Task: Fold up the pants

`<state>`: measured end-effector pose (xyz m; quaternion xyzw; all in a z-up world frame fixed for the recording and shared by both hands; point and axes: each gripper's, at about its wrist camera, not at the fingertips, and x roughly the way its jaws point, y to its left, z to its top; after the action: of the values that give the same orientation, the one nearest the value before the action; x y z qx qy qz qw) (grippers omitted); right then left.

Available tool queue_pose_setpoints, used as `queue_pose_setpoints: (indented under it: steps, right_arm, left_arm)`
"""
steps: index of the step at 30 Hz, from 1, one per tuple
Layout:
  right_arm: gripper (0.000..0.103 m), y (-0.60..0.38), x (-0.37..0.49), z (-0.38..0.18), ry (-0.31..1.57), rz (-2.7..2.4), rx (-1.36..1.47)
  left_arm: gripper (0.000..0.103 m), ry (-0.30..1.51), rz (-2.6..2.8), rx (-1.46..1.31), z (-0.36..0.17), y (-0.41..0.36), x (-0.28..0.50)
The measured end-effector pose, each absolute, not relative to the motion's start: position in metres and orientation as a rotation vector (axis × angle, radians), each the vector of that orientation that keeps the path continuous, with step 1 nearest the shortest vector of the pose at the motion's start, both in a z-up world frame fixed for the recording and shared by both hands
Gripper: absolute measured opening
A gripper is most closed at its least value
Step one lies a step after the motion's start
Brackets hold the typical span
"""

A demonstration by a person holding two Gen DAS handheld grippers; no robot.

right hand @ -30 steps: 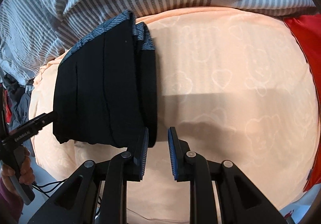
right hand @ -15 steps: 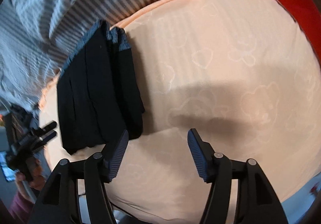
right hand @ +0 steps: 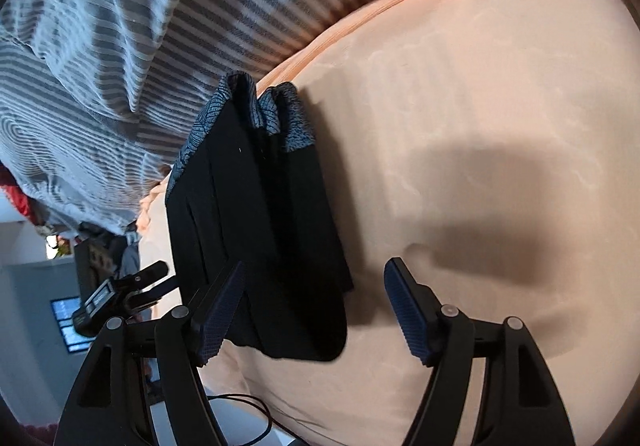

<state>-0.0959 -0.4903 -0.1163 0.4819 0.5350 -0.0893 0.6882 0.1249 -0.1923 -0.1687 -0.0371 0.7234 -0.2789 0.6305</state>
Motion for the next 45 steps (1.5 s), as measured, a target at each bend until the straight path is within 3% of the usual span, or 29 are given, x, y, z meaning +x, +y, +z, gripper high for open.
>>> queue_pose_setpoints:
  steps: [13, 18, 25, 26, 30, 34, 45]
  right_arm:
    - [0.075, -0.515, -0.072, -0.152, 1.171, -0.021, 1.175]
    - [0.075, -0.511, -0.064, -0.169, 1.166, 0.111, 1.224]
    - [0.075, -0.504, -0.055, -0.177, 1.162, 0.128, 1.266]
    - [0.071, -0.503, -0.055, -0.178, 1.167, 0.113, 1.285]
    - [0.053, -0.5, -0.059, -0.169, 1.154, 0.084, 1.298]
    - [0.047, -0.497, -0.065, -0.157, 1.128, 0.088, 1.304]
    - [0.045, -0.492, -0.113, -0.109, 1.098, 0.154, 1.319]
  left_arm:
    - [0.103, 1.582, -0.761, -0.033, -0.181, -0.219, 0.154]
    - [0.103, 1.629, -0.834, 0.018, -0.202, -0.233, 0.149]
    - [0.103, 1.752, -0.801, -0.138, -0.227, -0.225, 0.154]
    - [0.103, 1.741, -0.793, -0.123, -0.225, -0.226, 0.153]
    - [0.088, 1.658, -0.777, -0.069, -0.205, -0.232, 0.143]
    - [0.072, 1.616, -0.758, -0.07, -0.189, -0.23, 0.136]
    - [0.069, 1.57, -0.764, -0.055, -0.128, -0.225, 0.088]
